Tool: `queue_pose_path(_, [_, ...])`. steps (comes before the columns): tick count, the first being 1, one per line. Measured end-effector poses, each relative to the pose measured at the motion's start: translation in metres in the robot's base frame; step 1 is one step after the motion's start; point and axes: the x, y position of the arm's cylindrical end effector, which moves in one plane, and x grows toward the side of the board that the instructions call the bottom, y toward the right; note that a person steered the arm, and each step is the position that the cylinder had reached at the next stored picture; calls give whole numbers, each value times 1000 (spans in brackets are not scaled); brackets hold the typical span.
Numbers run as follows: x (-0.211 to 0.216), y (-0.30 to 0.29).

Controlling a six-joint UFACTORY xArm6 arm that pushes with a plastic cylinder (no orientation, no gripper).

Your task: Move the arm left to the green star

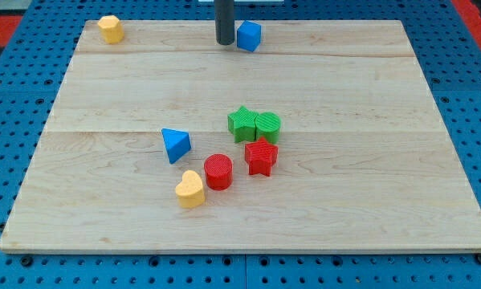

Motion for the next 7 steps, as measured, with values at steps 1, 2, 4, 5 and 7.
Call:
queue_pose_path(1, [4,-25])
queue_pose_path(2, [5,-49])
queue_pose_path(4, [52,-53])
queue_pose_path(5, [74,-53])
queue_pose_path(7, [86,-52])
